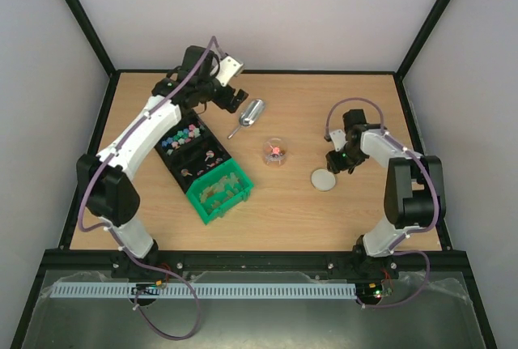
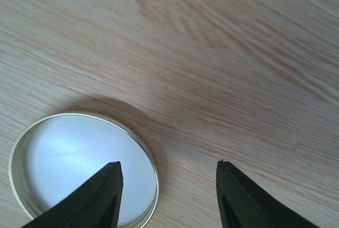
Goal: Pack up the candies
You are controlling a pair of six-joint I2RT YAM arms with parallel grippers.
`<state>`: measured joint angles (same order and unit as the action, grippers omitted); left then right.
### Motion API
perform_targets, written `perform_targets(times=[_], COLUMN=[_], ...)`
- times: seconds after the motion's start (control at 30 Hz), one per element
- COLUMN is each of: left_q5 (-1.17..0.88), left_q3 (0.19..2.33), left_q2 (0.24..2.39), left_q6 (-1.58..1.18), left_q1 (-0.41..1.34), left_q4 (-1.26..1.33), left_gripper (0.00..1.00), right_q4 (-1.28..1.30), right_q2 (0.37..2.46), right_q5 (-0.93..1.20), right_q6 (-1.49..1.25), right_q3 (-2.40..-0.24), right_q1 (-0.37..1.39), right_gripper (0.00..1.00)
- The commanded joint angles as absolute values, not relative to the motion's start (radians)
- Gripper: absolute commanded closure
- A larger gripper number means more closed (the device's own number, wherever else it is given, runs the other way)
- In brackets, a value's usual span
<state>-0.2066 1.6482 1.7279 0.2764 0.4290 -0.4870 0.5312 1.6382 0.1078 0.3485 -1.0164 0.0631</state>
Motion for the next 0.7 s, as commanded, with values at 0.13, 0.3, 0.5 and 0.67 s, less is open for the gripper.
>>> perform_targets(times=[0.13,0.3,0.5,0.67], left_q5=[-0.146,-0.173,-0.305,-0.339], left_q3=[1.513,1.340,1.221,1.270], left_q2=[1.535,1.399,1.325,1.359], left_q6=[0.234,0.219,0.207,0.296], left_q1=[0.426,0.426,0.430,0.429], left_q4=[-0.442,-0.316,-0.264,-0.373], left_gripper=[0.01,0.01,0.01,0.01], right_q4=[0.471,0.437,0.448,0.526], right_q2=[1.650,1.671,1.671,1.636], right_q5=[-0.059,-0.089,-0.058,0.088], right_q6=[0.332,0.326,0.313,0.280], right_q3=[-0.929,-0.891,-0.893,-0.965], right_q1=[0.122,0.147,0.153,0.150], right_gripper=[0.58,0.69,0.96,0.99])
